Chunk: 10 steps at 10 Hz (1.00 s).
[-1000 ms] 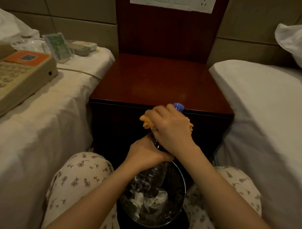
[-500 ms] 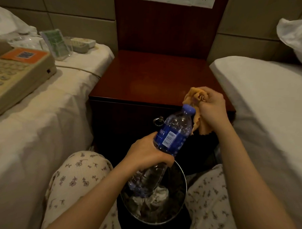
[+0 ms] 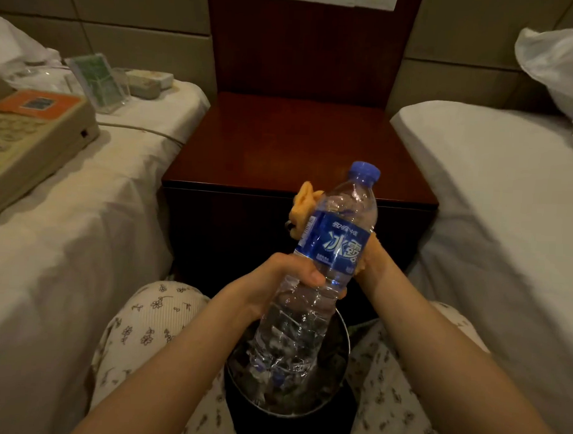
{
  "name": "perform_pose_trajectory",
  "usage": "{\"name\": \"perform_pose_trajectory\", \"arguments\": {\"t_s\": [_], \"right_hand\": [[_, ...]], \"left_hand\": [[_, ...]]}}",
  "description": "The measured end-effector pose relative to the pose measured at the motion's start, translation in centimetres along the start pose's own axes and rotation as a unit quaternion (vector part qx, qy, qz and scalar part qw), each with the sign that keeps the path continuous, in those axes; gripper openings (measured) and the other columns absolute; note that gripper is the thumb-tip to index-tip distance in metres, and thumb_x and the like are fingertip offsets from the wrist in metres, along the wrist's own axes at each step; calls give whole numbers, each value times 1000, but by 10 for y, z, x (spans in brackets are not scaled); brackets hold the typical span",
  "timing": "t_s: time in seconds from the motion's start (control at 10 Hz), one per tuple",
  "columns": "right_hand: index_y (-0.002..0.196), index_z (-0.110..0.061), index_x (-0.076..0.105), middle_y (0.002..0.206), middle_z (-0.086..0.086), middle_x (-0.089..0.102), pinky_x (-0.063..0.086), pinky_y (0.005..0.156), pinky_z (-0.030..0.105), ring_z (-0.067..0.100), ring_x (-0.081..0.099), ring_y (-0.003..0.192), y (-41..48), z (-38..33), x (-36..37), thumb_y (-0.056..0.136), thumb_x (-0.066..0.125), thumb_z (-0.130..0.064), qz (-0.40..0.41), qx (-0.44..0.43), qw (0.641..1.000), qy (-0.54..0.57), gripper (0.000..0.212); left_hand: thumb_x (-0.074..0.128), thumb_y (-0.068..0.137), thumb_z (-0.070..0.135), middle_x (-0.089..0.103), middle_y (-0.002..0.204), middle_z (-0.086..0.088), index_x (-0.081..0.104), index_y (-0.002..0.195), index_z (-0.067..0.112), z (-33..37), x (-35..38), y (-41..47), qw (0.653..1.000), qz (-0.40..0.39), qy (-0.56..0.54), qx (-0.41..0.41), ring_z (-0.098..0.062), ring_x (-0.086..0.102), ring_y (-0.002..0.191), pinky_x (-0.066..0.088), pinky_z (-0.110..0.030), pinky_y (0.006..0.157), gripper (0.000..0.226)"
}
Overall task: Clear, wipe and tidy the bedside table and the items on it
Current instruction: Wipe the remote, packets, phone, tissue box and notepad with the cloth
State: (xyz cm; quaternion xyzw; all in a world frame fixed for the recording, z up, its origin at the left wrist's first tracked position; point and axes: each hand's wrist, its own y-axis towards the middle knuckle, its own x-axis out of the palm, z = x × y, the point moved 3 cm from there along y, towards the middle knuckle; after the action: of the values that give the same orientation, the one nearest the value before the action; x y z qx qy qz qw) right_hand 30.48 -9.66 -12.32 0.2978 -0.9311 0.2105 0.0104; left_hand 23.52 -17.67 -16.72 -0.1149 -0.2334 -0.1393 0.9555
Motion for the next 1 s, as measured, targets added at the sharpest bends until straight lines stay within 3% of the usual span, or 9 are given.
{"name": "perform_pose_trajectory", "arguments": {"t_s": [0.1, 0.2, 0.3, 0.4, 0.5, 0.6, 0.7, 0.9, 1.0], "right_hand": [[77, -2, 71, 69, 8, 71, 52, 64, 16, 9, 68, 67, 8, 0, 13, 90, 53, -19, -285, -32, 951, 115, 27], [37, -10, 62, 43, 1, 58, 46, 38, 16, 7, 57, 37, 21, 3, 6, 97, 33, -25, -166, 25, 981, 97, 68], [68, -11, 52, 59, 2, 55, 45, 57, 23, 12, 55, 53, 27, -1, 0, 95, 41, -16, -62, -26, 988, 142, 29], [84, -15, 54, 76, 2, 61, 49, 71, 32, 16, 60, 72, 28, 7, -4, 95, 48, -16, 41, -136, 986, 87, 13], [92, -20, 51, 81, -7, 58, 47, 65, 12, -1, 58, 71, 11, 11, 1, 96, 50, -19, 120, -292, 943, -104, 4], [98, -24, 49, 89, -9, 56, 42, 68, 5, -3, 55, 78, 0, 6, 3, 95, 53, -18, 146, -431, 873, -176, 8], [107, -14, 58, 99, -6, 57, 39, 76, 5, -4, 52, 84, -7, 2, 11, 91, 55, -19, 115, -525, 808, -241, 17], [104, -7, 65, 95, 1, 66, 52, 75, 32, 17, 63, 86, -6, 7, 10, 81, 56, -27, 57, -544, 795, -263, 31], [101, -14, 64, 86, -3, 64, 52, 68, 33, 17, 63, 78, -12, 7, 9, 81, 58, -25, 47, -555, 798, -231, 23]], "left_hand": [[80, 39, 21, 61, 76, -4, 53, 98, 4, 3, -2, 4, 1000, 18, -14, 9, -14, 59, 63, 50, -22, 58, 67], [79, 44, 23, 57, 85, -9, 51, 105, 2, 9, -6, 5, 996, 71, -34, 48, -19, 56, 70, 49, -28, 63, 71], [73, 47, 22, 64, 78, -6, 54, 102, 1, 16, -12, 1, 987, 124, -43, 88, -18, 61, 66, 51, -27, 61, 62], [63, 55, 17, 64, 64, -2, 57, 92, 6, 21, -12, -2, 979, 168, -62, 99, -14, 61, 51, 51, -21, 49, 39], [60, 66, 14, 64, 57, -1, 56, 88, 7, 19, -15, -3, 973, 200, -67, 94, -12, 60, 46, 50, -19, 46, 24], [65, 58, 16, 65, 62, -1, 57, 87, 8, 17, -16, -5, 975, 195, -59, 91, -14, 62, 52, 54, -24, 54, 31], [67, 69, 16, 64, 64, -2, 59, 86, 9, 12, -18, -5, 977, 196, -41, 72, -14, 62, 55, 52, -25, 59, 20], [61, 74, 24, 67, 67, -5, 61, 87, 8, 9, -17, -3, 975, 208, -26, 75, -14, 64, 56, 54, -24, 59, 21], [58, 70, 27, 65, 61, -4, 59, 84, 8, 14, -17, -6, 971, 211, -38, 103, -15, 62, 52, 51, -23, 53, 24]]}}
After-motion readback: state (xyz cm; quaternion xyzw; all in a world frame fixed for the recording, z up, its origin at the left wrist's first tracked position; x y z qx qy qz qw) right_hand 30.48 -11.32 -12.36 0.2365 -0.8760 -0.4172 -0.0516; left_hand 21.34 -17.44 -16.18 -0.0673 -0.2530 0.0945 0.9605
